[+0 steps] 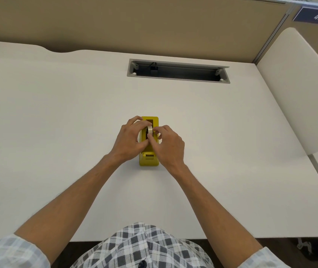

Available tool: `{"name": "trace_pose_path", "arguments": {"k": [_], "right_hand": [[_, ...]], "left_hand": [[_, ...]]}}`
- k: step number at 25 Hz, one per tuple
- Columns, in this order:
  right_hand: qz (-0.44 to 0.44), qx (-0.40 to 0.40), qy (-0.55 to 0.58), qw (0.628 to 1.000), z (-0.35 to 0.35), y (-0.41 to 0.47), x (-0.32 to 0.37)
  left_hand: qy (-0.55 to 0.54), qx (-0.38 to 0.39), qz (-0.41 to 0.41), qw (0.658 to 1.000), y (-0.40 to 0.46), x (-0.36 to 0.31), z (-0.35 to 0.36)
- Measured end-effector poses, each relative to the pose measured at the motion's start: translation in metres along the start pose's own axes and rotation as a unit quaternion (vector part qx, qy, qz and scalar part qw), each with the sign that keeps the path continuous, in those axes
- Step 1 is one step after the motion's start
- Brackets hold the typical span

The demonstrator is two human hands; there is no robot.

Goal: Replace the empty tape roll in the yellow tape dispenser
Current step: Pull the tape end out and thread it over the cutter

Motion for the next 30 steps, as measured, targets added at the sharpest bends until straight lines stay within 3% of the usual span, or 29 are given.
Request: {"name": "trace_pose_path", "arguments": {"k": [19, 26, 30], "right_hand": [[-0.037, -0.015, 0.031, 0.999, -0.011, 0.007, 0.007], [-0.143, -0.023, -0.057, 0.988, -0.014, 0.009, 0.021], [-0.168, 0.016, -0.096, 0.981, -0.012, 0.011, 0.024]], "left_hand": [[-0.003, 0.016, -0.017, 1.000, -0.001, 0.003, 0.001], [0.001, 0.020, -0.015, 1.000, 0.001, 0.002, -0.001], [-0.009, 0.021, -0.010, 1.000, 0.001, 0.001, -0.001]]}}
Point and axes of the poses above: each hand's wrist, its own y-axis towards the middle knuckle, its own z-axis out of the palm, x = y × z, the point moved 6 cm from there along y, towards the middle knuckle, and after that the axes turned 5 degrees about -x, right-handed, at the moved point
